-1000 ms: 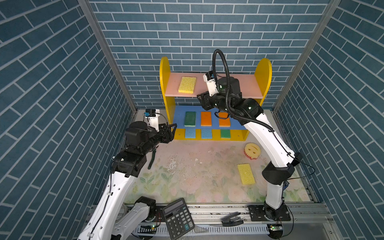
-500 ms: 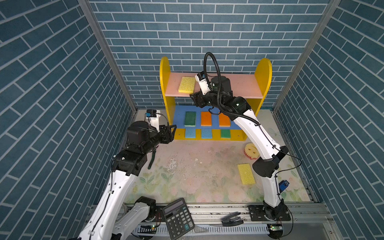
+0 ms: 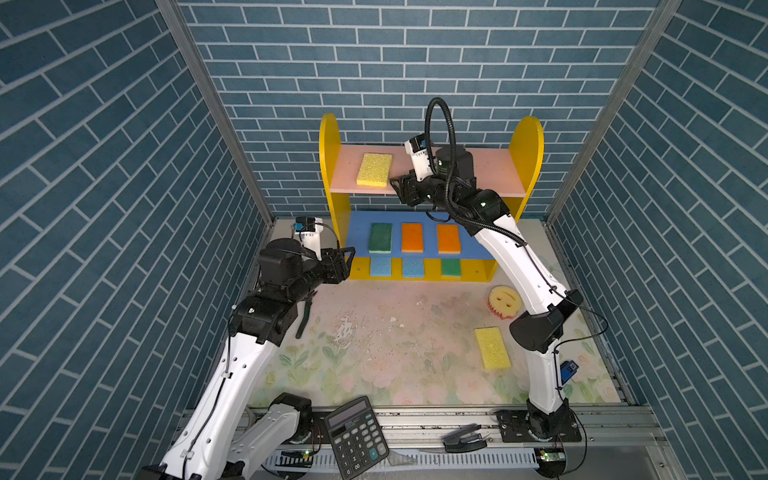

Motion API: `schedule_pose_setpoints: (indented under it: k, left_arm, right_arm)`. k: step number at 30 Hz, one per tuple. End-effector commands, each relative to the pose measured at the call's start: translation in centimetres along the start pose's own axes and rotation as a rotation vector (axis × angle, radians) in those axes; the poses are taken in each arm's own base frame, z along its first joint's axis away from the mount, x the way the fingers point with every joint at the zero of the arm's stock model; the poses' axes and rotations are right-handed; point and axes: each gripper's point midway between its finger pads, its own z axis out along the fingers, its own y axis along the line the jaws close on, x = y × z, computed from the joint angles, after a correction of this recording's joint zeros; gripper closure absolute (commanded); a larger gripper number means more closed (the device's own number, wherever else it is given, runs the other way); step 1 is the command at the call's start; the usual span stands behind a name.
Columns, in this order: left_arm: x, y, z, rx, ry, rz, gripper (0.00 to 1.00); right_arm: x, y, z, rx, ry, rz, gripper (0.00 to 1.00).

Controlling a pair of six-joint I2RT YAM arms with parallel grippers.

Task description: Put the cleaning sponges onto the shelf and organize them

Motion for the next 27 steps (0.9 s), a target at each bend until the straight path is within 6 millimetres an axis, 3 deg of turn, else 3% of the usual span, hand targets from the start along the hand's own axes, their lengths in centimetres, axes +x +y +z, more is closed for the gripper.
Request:
schedule_pose_setpoints:
  k: [1, 11, 19, 27]
  left_arm:
    - [-0.5, 0.0, 0.0, 0.006, -0.017, -0.002, 0.33]
    - [-0.4, 0.0, 0.3, 0.017, -0.014, -0.012, 0.33]
    - [-0.1, 0.2, 0.6, 0.015, -0.009, -0.027, 0.33]
    - [-0.4, 0.0, 0.7, 0.03, -0.01, -0.033, 0.33]
  right_arm:
    - [1.1, 1.5, 0.1, -0.081, 0.038, 0.02, 0.35]
    - [1.5, 1.6, -0.1, -0.087, 0.027, 0.032, 0.32]
    - [2.0, 1.7, 1.4, -0.064, 0.059, -0.006, 0.31]
    - [2.2, 0.1, 1.9, 0.03, 0.061, 0.017, 0.33]
